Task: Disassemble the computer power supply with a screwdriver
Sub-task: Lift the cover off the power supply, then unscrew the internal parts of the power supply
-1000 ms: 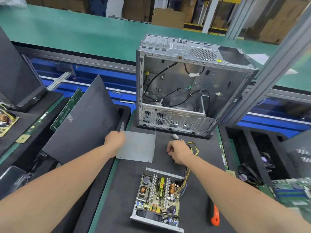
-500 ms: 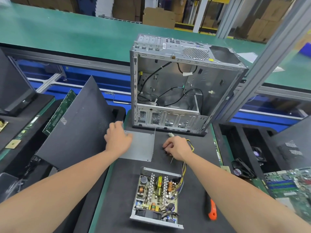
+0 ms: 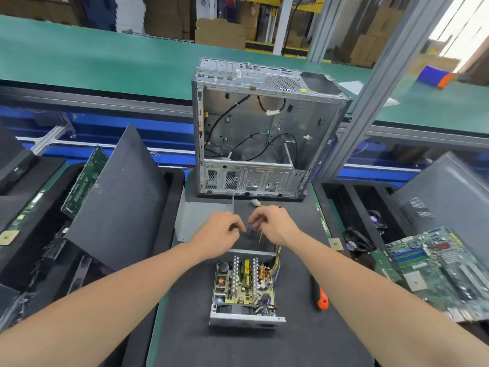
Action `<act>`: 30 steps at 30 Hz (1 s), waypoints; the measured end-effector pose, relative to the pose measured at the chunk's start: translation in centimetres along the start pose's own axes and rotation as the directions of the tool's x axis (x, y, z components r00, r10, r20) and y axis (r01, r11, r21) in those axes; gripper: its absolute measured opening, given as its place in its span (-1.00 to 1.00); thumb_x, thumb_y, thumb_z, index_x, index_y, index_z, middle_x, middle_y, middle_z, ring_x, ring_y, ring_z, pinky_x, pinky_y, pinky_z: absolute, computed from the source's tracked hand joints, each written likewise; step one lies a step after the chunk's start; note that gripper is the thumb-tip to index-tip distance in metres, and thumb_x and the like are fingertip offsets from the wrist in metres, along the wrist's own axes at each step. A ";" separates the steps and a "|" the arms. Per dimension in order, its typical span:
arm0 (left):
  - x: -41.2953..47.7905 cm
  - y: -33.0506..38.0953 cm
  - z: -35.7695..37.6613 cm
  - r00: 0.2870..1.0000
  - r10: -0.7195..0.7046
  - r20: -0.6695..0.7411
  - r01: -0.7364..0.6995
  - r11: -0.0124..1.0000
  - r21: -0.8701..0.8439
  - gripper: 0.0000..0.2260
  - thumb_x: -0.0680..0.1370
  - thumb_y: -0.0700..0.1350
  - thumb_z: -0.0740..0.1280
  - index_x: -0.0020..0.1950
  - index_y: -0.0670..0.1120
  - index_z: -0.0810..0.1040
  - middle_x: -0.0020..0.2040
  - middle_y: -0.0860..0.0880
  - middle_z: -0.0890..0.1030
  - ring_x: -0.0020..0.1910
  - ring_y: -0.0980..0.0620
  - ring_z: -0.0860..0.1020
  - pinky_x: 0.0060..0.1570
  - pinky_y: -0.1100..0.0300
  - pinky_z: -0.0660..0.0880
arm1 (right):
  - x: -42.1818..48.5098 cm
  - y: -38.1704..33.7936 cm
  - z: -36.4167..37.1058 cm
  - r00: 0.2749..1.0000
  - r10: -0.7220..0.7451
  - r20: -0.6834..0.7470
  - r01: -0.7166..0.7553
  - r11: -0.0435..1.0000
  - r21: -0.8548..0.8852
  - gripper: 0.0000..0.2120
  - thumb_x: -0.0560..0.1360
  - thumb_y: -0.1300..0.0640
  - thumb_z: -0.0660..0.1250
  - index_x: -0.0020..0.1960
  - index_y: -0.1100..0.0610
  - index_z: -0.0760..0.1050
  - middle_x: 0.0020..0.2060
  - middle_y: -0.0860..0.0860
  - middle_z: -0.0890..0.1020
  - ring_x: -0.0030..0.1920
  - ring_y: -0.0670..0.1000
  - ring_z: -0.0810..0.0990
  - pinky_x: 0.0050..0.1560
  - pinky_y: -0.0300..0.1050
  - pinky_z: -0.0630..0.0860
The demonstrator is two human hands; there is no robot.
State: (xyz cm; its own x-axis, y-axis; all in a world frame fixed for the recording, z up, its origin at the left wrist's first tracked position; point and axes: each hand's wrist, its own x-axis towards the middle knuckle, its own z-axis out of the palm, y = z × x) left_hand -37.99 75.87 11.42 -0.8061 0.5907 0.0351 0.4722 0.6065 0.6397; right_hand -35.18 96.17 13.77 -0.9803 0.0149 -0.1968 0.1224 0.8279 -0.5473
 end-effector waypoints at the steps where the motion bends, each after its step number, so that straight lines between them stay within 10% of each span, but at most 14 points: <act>1: -0.3 0.1 0.1 1.000 -0.004 0.002 0.004 1.000 -0.001 -0.82 0.62 -0.20 0.32 0.05 0.00 0.69 0.00 0.03 0.67 -0.10 0.14 0.57 -0.09 0.26 0.45 | -0.7 -0.1 -0.1 1.000 0.002 -0.016 -0.002 1.000 0.003 -0.60 0.47 0.42 0.18 0.06 0.08 0.68 -0.14 -0.07 0.68 -0.02 -0.05 0.66 0.14 -0.13 0.59; 9: -3.2 0.6 1.1 0.994 0.004 0.106 0.006 0.996 -0.087 -0.90 0.64 -0.02 0.33 0.03 0.14 0.64 -0.08 0.22 0.64 -0.14 0.35 0.56 -0.22 0.50 0.39 | -6.4 2.4 -0.3 0.936 0.213 -0.280 -0.194 0.977 0.092 -0.74 0.51 0.27 0.28 -0.05 -0.04 0.66 -0.15 -0.08 0.67 -0.10 -0.03 0.61 -0.09 -0.24 0.43; 21: -4.5 1.3 2.1 0.992 -0.129 -0.010 0.128 0.988 -0.088 -0.89 0.66 -0.08 0.39 0.06 0.07 0.72 -0.03 0.13 0.69 -0.01 0.14 0.57 0.06 0.17 0.48 | -13.9 8.2 3.1 0.825 0.529 -0.198 -0.552 0.830 -0.078 -0.61 0.49 0.06 0.43 0.16 0.06 0.28 0.11 0.07 0.35 0.07 0.25 0.54 0.08 0.11 0.59; 30: -7.0 0.5 2.1 0.920 -0.380 -0.098 0.313 0.860 -0.403 -0.75 0.73 -0.12 0.23 0.04 0.09 0.69 0.04 0.12 0.70 -0.01 0.12 0.60 -0.09 0.19 0.46 | -13.9 9.1 2.1 0.844 0.432 -0.319 -0.341 0.890 0.303 -0.74 0.57 0.22 0.26 0.22 0.05 0.32 -0.06 0.05 0.57 -0.14 0.14 0.57 -0.12 0.03 0.52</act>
State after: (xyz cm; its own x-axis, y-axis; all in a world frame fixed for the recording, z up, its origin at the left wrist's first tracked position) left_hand -31.37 73.15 9.91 -0.9558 0.2607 -0.1359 0.0104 0.4921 0.8705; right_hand -20.13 102.31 9.80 -0.8235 0.5490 -0.1429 0.4903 0.5621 -0.6661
